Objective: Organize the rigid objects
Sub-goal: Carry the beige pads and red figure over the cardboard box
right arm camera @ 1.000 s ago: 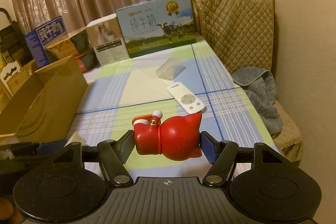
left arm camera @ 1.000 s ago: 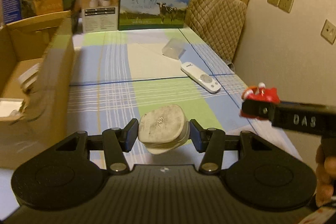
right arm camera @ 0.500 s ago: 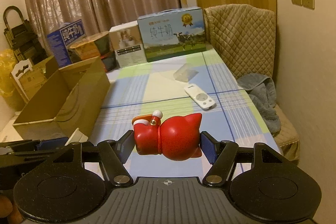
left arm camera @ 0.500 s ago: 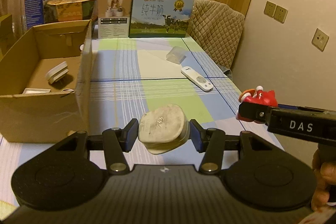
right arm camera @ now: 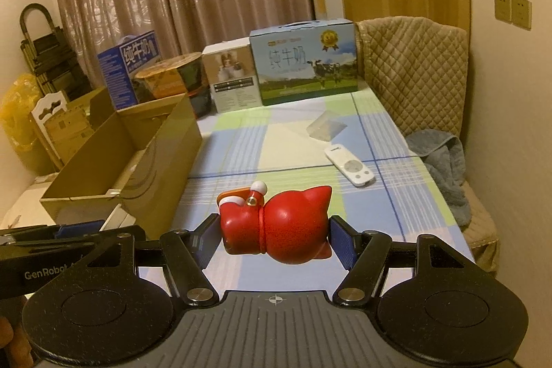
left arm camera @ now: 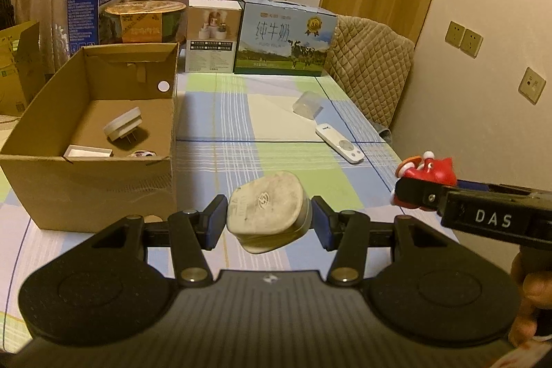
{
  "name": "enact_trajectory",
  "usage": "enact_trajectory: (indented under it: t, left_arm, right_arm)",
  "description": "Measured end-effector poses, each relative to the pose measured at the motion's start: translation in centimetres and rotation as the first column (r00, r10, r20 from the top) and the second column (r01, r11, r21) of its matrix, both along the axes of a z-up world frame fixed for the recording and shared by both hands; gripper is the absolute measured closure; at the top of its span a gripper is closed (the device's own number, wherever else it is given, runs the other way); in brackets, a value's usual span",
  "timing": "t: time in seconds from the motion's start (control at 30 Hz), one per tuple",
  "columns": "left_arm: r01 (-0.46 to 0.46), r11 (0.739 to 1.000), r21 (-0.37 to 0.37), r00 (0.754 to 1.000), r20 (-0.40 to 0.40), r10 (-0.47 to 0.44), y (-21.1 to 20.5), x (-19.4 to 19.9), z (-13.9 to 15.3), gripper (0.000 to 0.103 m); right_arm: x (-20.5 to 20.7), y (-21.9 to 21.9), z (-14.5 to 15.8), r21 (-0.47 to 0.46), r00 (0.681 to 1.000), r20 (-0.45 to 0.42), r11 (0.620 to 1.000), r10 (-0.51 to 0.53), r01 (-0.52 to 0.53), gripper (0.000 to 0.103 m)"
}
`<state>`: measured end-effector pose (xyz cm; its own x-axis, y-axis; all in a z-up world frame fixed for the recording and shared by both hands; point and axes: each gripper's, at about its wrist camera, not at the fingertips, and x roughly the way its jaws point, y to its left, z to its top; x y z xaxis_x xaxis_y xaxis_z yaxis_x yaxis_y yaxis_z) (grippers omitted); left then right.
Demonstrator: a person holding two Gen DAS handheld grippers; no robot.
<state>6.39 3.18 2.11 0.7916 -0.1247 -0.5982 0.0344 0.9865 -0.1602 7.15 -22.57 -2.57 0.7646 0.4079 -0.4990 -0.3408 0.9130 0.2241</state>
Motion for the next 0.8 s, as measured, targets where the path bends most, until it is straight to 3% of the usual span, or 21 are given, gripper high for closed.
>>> enact_trajectory:
  t: [0.2, 0.4, 0.8]
  left_arm:
    - [-0.006, 1.000, -0.008, 1.000, 0.025, 0.006, 1.7, -0.3, 1.8, 0.056]
    - [-0.019, 0.999, 0.034, 0.999, 0.049, 0.018, 5.0, -0.1, 3.8, 0.056]
    - [-0.134, 0.983, 0.124, 0.991, 0.047, 0.129, 17.2, 3.5, 6.4, 0.056]
  right_arm:
    - [0.1, 1.4, 1.0, -0.001, 0.999, 0.015, 0.999, 0.037, -0.037, 0.039]
    - [0.9, 4.4, 2.6, -0.003, 0.993, 0.031, 0.994, 0.113, -0.113, 0.039]
    - [5.5, 14.4, 4.6, -0.016, 0.948, 0.019, 0.948, 0.319, -0.318, 0.039]
